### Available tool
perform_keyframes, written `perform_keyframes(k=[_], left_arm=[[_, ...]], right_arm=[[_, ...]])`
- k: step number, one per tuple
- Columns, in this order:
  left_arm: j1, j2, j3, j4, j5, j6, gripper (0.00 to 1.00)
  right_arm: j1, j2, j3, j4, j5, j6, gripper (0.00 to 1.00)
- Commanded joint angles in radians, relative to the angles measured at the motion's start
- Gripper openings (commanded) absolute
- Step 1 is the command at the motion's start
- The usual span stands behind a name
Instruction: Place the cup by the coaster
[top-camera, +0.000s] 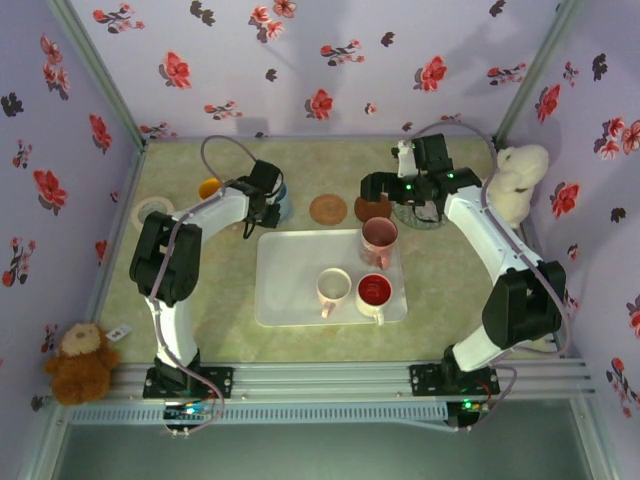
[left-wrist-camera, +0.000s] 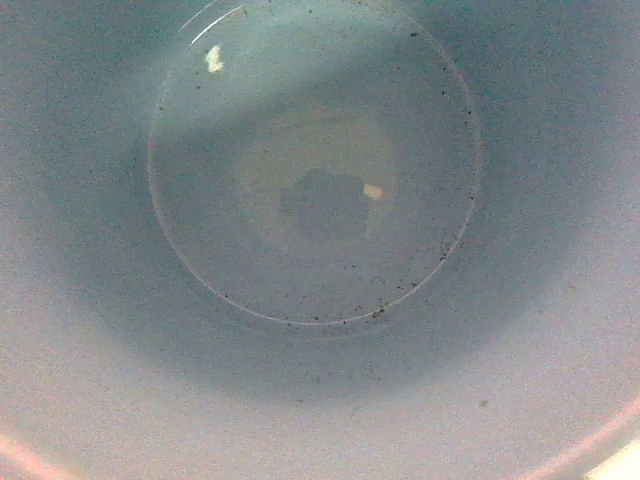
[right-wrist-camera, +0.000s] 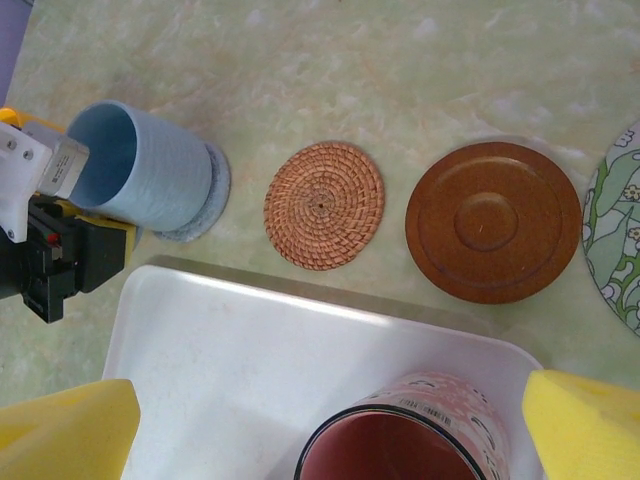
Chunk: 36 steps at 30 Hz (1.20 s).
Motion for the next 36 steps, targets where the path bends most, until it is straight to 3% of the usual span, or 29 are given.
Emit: perform_keyframes(k=[1,8,24,36], left_arm=[[-0.003,-0.016,0.019,0.049,-0.011,0.007,0.17],[-0.003,-0.011,0.026,0.032,-0.014,0.008,0.38],[-0.012,-0.080,0.022,0.009,-0.018,-0.007,0.61],[-0.025,-0.226,0.047,-0.087,-0.029,-0.042,0.79]], right_arm=[[0.007,-0.022,-0.004,-0.007,0.007,-0.023,0.99],[0.007,-0.028,-0.004,-0.008,0.009,-0.029,0.99],[0.007,-0.071,-0.026,-0.010,0.009,-0.033,0.99],[0.013,-0.123,-0.045,-0.047,0.004,-0.047,0.99]])
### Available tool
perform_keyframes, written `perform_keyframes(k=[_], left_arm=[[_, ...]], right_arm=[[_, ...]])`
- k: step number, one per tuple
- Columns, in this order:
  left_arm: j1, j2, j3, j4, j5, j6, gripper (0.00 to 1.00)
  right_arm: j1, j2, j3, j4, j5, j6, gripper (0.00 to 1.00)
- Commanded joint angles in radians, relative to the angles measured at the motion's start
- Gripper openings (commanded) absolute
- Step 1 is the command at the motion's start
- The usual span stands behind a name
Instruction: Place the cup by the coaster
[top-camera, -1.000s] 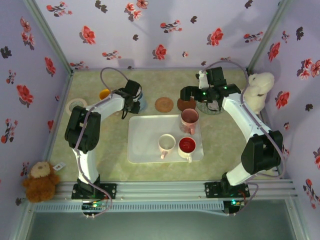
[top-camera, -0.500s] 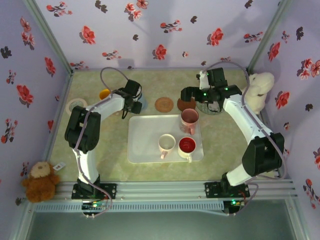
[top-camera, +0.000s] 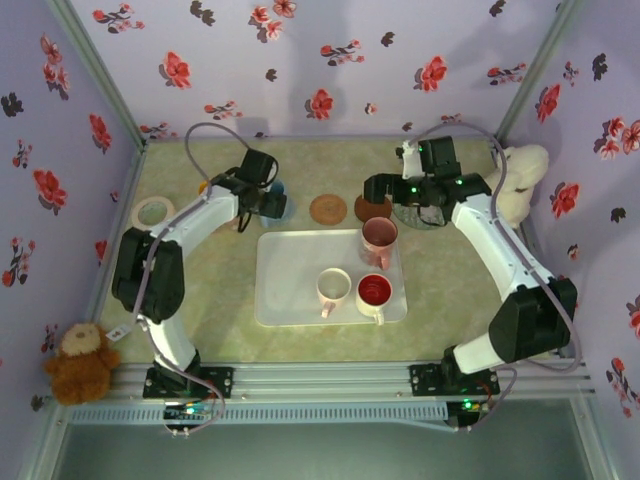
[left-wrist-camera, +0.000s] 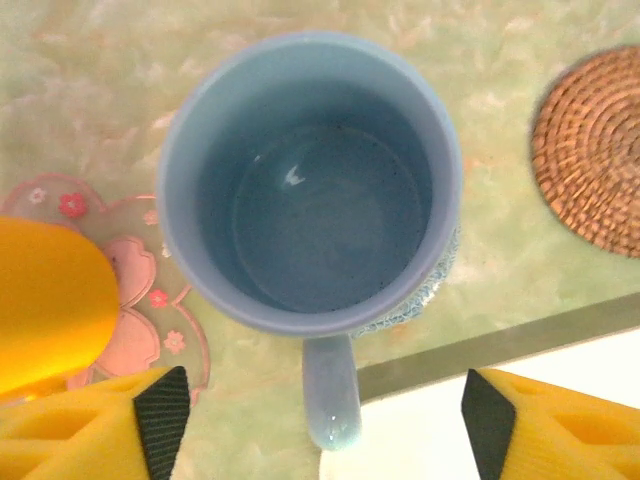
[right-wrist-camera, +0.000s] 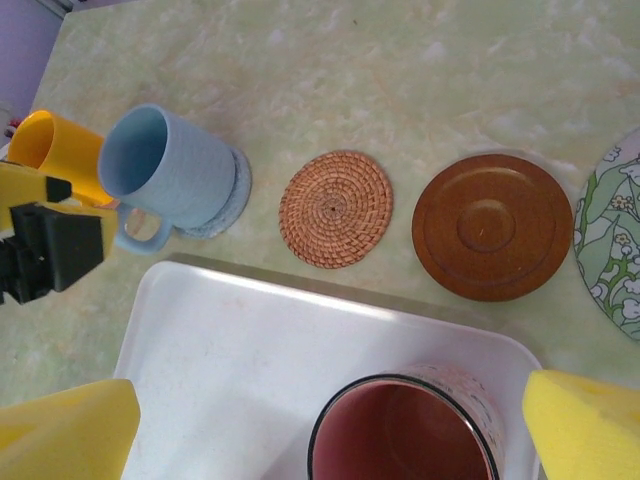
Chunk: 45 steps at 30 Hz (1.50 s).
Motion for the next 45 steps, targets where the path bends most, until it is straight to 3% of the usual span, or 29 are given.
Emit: perform_keyframes(k=[1,12,18,24,45], left_arm=[[-0.015,-0.085,0.031,-0.064,-0.015,-0.021,0.81],[-0.125,-0.311,-0.033,-0.165,0.033,-0.041,0.97],[-0.186,-0.409,-0.094,-0.214,0.125,-0.060,0.99],[-0.268,-0.501,-0.197,-0.236,0.145,-0.087,0.99],[-0.661,-0.547,-0.555,0.095,0.153,-0.207,0.94]], right_arm=[[0.010,-0.035,-0.012,-0.045,0.008,-0.033,0.99],[0.010,-0.109,-0.052,-0.079,0.039,-0.041,0.99],[0.007,-0.176,-0.088,-0.108,0.050,-0.050,0.99],[-0.006,-0.213,-0.130,-0.118,0.078,-0.029,0.99],[-0.090,-0.260,-0.199,-0.069,0.095,0.083,0.99]])
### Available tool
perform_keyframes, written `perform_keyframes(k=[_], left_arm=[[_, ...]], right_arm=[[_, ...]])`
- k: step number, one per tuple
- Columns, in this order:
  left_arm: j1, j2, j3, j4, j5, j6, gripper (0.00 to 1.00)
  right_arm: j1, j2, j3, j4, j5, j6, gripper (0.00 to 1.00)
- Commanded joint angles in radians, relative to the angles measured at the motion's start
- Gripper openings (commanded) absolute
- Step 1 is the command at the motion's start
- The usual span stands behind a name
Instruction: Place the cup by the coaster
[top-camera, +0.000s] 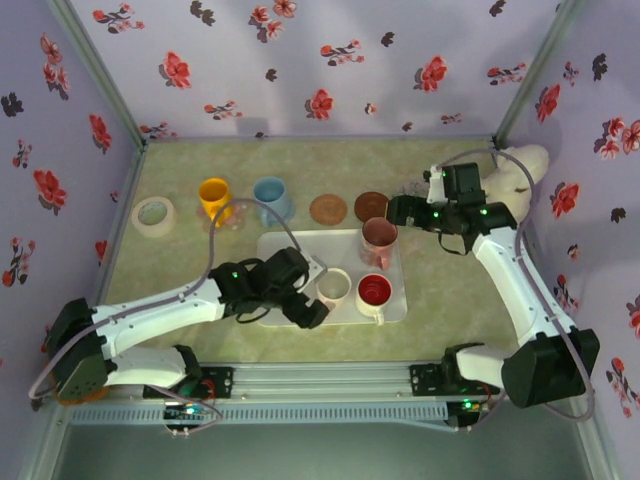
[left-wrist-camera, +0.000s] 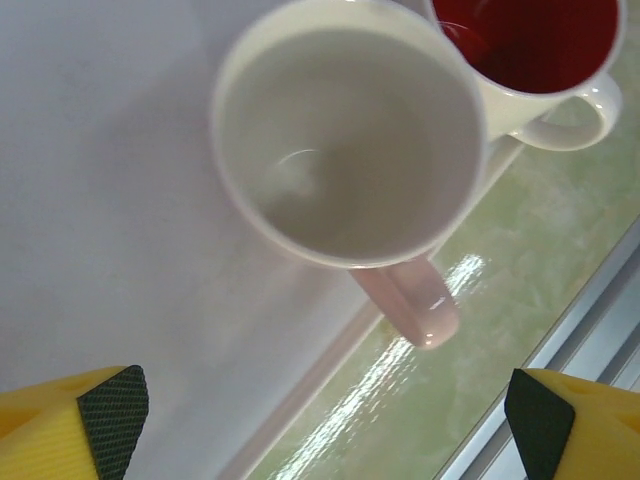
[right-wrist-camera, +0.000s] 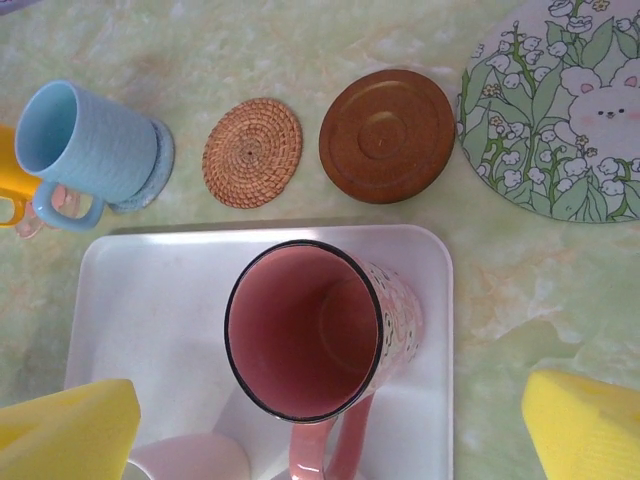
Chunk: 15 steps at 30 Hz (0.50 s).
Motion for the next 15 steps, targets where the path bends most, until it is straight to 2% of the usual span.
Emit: perform_keyframes(k=[1,5,15], left_arm=[[-0.034,-0.004,-0.037,0.099,-0.025,-0.045,0.94],[-0.066,0.029,-0.058,0.133,-0.059,-0.058,0.93],[-0.110,0.156,-0.059,0.206,-0.056,-0.090,0.90]], right_arm=[[-0.007,-0.028,-0.008,0.022,0.023,0.023,0.99],[-0.006,-0.048,-0.022,0.026,0.033,0.031,0.99],[-0.008,-0.060,-0.031,0.022,0.042,0.034,0.99]])
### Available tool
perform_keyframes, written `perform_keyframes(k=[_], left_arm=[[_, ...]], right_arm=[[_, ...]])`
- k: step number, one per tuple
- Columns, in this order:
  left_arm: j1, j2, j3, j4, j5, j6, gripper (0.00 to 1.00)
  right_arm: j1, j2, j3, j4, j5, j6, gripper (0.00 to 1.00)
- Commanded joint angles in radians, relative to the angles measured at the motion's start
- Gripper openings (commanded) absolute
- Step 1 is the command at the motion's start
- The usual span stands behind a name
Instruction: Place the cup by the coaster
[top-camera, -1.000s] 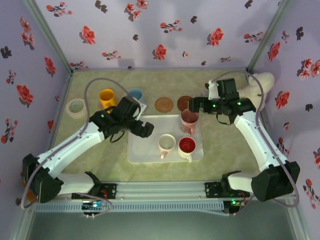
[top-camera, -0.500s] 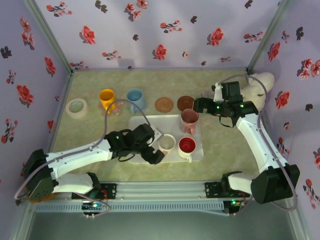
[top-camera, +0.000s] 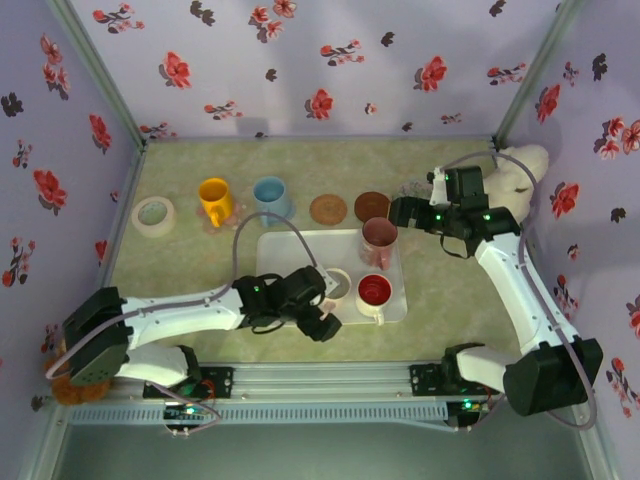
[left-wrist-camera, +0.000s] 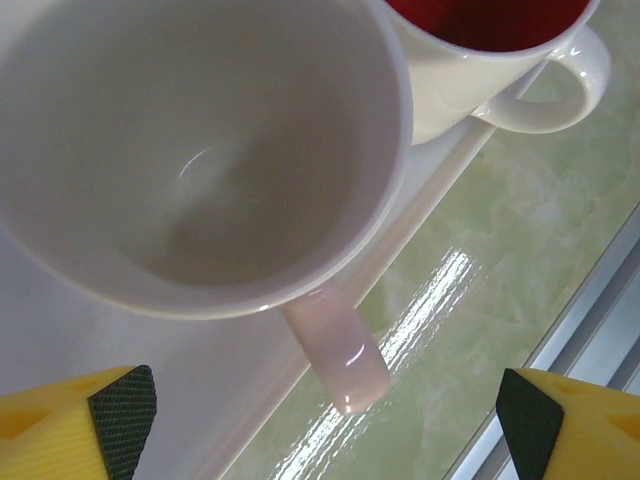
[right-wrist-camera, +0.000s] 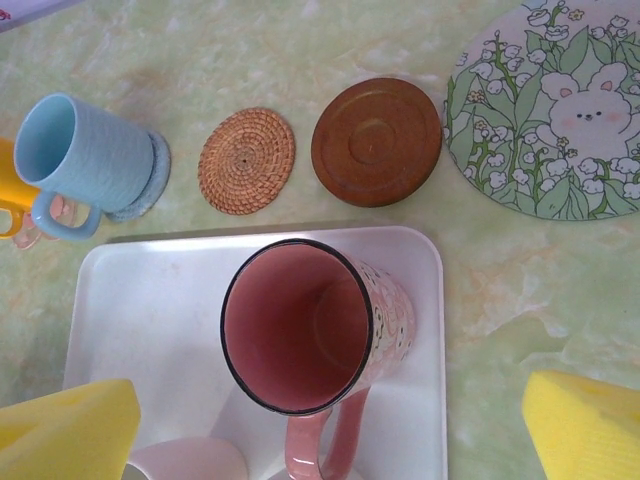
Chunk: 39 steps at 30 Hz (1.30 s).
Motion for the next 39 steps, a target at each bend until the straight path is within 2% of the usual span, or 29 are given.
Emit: perform_keyframes(k=[1,14,39], left_arm=[[-0.007,0.050,-0.001,0.037,-0.023,-0.031,0.89],[0.001,0.147,0.028,0.069,-0.113,-0.038,0.76],[0.052,0.227,0.069,0.107,-0.081,-0.020,0.46]], right_arm=[[-0.006,-0.022,-0.010,0.020,0.019,0.019,0.99],[-0.014,-0.016,-0.005,0.022,0.045,0.011,0.99],[-0.019,0.040,0.008,0.033,0.026,0.007,0.99]])
